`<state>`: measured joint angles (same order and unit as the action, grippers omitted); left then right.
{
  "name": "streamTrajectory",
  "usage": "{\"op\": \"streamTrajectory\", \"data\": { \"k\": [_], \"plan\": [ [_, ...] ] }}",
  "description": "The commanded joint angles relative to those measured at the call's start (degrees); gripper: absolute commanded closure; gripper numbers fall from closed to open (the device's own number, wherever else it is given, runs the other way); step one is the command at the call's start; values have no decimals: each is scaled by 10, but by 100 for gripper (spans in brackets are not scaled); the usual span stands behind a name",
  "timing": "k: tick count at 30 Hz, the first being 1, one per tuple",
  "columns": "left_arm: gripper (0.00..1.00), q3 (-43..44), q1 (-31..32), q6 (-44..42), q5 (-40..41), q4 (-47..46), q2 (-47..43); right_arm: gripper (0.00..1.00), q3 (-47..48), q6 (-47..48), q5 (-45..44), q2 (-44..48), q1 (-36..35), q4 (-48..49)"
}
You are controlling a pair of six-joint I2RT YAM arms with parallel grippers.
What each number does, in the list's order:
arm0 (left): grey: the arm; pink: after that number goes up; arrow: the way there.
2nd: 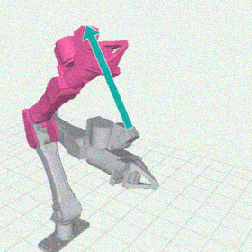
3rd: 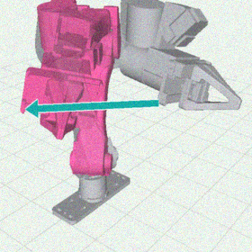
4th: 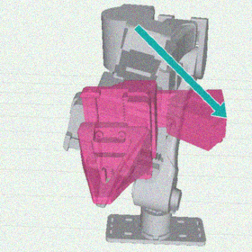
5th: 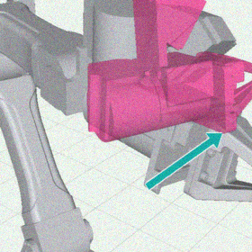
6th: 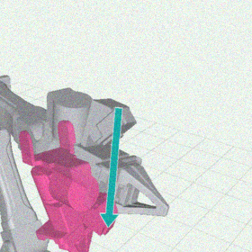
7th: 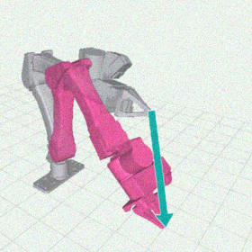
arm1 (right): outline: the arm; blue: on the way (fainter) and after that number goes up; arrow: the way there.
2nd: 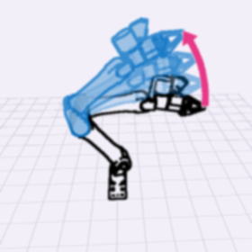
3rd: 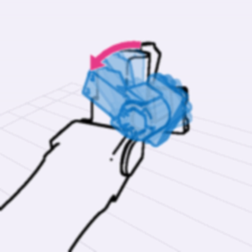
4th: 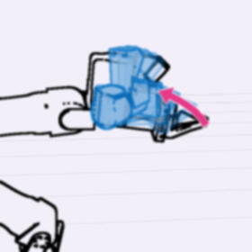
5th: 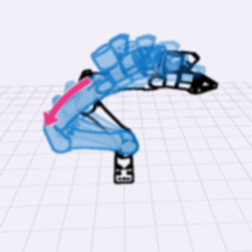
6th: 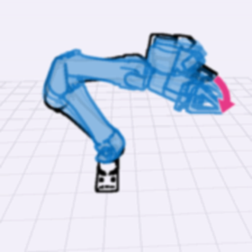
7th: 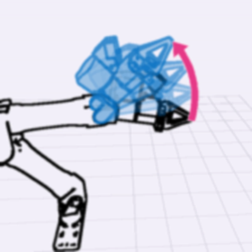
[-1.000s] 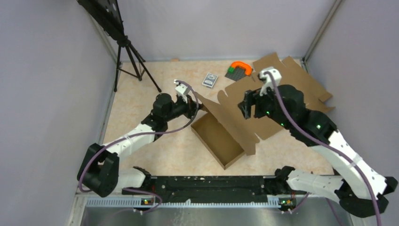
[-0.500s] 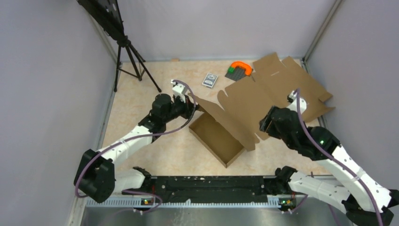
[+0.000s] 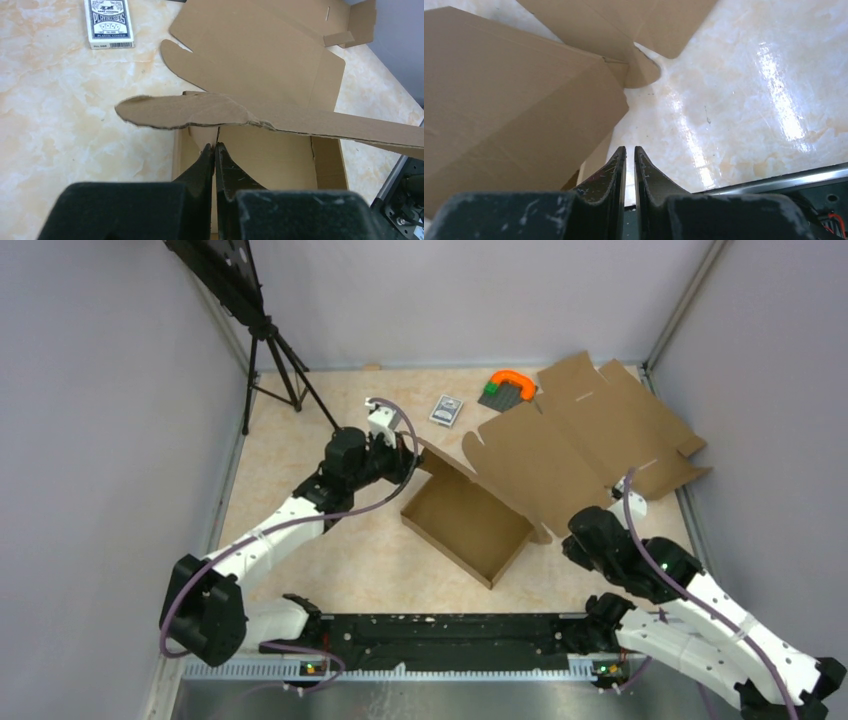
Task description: Fold the paper box
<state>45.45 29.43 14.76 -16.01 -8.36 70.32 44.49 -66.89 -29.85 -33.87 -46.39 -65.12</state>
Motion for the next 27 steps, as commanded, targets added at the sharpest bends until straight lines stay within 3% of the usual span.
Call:
{"op": "streamTrajectory", "data": {
  "k": [1,4,9,14,27],
  "plan": [
    [100,52,2,-10,-8,32,17,89,-45,-12,-1,5,-7,54],
    [100,64,1,-13,-13,46,25,87,-74,-8,-2,15,-7,103],
    [100,73,2,-18,-19,55,35,82,-103,87,-17,59,-7,211],
    [100,104,1,-22,-33,80,54,81,-144,174,43,68,-7,340],
    [100,142,4,-10,-75,134,65,78,-134,257,78,18,-6,436]
  ]
}}
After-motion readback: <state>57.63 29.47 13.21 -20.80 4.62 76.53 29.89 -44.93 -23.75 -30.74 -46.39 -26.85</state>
